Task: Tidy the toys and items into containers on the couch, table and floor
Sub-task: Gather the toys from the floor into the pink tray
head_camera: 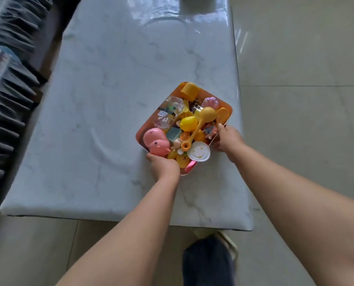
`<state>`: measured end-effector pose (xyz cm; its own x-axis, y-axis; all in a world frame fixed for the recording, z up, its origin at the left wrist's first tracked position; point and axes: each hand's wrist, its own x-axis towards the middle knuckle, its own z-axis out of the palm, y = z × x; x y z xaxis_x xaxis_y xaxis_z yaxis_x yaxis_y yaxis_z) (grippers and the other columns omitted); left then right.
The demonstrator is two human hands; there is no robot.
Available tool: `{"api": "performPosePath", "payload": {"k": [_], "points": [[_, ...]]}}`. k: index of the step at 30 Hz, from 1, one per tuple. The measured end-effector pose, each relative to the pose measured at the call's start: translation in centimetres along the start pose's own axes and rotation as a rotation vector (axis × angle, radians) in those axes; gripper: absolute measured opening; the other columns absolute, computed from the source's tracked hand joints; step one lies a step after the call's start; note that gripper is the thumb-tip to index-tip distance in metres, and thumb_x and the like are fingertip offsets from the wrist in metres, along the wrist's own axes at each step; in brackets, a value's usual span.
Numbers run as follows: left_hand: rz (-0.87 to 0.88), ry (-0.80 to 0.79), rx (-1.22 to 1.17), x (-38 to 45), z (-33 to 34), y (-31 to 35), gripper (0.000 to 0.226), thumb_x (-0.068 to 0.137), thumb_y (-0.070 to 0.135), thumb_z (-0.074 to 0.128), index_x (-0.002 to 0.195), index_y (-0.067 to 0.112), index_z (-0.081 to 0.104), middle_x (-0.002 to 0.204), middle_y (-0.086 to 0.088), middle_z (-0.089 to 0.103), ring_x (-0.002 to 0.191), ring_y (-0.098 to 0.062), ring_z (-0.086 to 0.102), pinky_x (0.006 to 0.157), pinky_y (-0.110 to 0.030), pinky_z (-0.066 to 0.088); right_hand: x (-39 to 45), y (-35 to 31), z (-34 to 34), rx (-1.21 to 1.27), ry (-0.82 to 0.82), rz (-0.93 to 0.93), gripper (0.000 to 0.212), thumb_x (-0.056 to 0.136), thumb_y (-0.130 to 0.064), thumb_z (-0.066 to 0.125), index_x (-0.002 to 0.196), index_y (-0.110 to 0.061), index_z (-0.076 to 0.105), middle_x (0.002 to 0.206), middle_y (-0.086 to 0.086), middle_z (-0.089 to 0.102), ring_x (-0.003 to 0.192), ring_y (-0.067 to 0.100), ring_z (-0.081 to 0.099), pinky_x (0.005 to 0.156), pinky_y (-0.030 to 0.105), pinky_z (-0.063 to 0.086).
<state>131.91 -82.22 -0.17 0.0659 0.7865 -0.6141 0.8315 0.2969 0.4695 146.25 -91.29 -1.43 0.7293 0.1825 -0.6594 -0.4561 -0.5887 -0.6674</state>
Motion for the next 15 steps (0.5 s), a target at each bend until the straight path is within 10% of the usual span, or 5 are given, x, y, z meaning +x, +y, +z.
{"api": "performPosePath", "payload": {"k": [7, 15], "points": [[-0.128, -0.048, -0.225, 6.5, 4.4, 11.9, 0.066, 0.088, 0.006, 0.046, 0.146, 0.013, 0.016, 0.137, -0.017, 0.046, 0.119, -0.038, 0.051, 0.100, -0.047, 0.044, 8.5, -10.0, 2.8, -0.094, -0.010, -0.124, 0.047, 0.097, -0.048, 0.029, 0.124, -0.020, 0.055, 0.124, 0.010, 0.060, 0.111, 0.029, 0.058, 0.098, 0.050, 0.048], [-0.364, -0.065, -0.516, 10.9, 8.4, 18.7, 0.030, 0.095, 0.017, 0.043, 0.125, 0.017, 0.046, 0.119, -0.010, 0.057, 0.107, -0.030, 0.057, 0.095, -0.042, 0.048, 14.2, -16.2, 5.9, -0.091, 0.121, -0.126, 0.070, 0.101, -0.047, 0.029, 0.154, -0.016, -0.004, 0.161, 0.008, 0.013, 0.145, 0.033, 0.022, 0.115, 0.047, 0.026]]}}
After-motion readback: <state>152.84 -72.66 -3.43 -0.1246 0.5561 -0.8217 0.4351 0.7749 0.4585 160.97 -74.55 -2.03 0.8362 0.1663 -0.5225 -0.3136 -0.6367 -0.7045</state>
